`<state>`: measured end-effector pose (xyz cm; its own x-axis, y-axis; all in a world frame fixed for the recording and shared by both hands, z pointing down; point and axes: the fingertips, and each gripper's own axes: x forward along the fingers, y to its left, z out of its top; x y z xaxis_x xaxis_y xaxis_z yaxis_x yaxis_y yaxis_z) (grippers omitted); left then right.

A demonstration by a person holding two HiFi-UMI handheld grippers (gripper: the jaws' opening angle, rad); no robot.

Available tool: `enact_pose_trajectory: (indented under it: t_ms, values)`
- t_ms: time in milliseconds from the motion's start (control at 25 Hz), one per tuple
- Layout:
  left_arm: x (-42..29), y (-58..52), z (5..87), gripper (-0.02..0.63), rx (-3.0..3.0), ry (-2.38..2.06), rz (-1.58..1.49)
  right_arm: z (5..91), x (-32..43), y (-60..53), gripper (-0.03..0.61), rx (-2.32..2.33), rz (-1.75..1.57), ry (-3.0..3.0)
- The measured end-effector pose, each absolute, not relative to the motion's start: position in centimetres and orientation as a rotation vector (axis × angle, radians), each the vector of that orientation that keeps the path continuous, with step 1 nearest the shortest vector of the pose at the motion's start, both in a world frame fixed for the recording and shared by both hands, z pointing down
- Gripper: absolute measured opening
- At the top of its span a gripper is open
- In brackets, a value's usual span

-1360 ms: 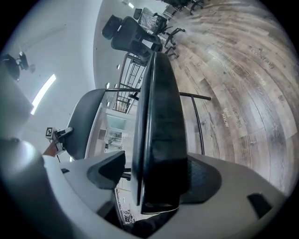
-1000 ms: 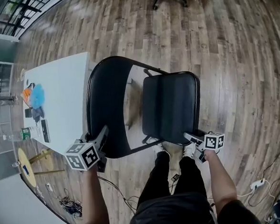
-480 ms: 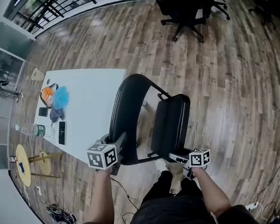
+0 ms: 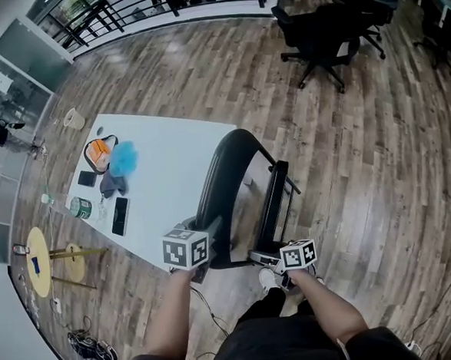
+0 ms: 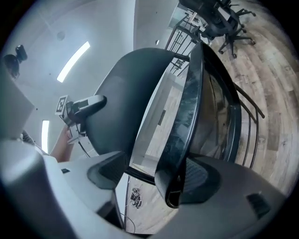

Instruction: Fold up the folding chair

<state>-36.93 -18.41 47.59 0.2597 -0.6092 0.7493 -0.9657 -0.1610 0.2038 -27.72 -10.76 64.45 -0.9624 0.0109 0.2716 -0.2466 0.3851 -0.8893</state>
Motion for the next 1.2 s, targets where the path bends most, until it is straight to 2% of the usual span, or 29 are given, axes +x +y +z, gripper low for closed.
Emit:
enact_pose_trajectory:
  t_ms: [400, 520, 1200]
  values:
    - [-40.1, -18.4, 47.2, 0.071, 1.866, -1.453, 0.71, 64.7, -37.7, -10.5, 0.367, 0.096, 1.471, -2.373]
    - [-41.3, -18.3, 47.6, 0.071, 1.864, -1.451, 0.707, 65.1, -38.7, -10.6, 0.338, 0.128, 1.47, -2.363]
    - [-46.0, -18.7, 48.5, 0.086, 1.846, -1.473, 0.748, 66.5, -42.4, -10.8, 0.339, 0.179, 1.315, -2.34]
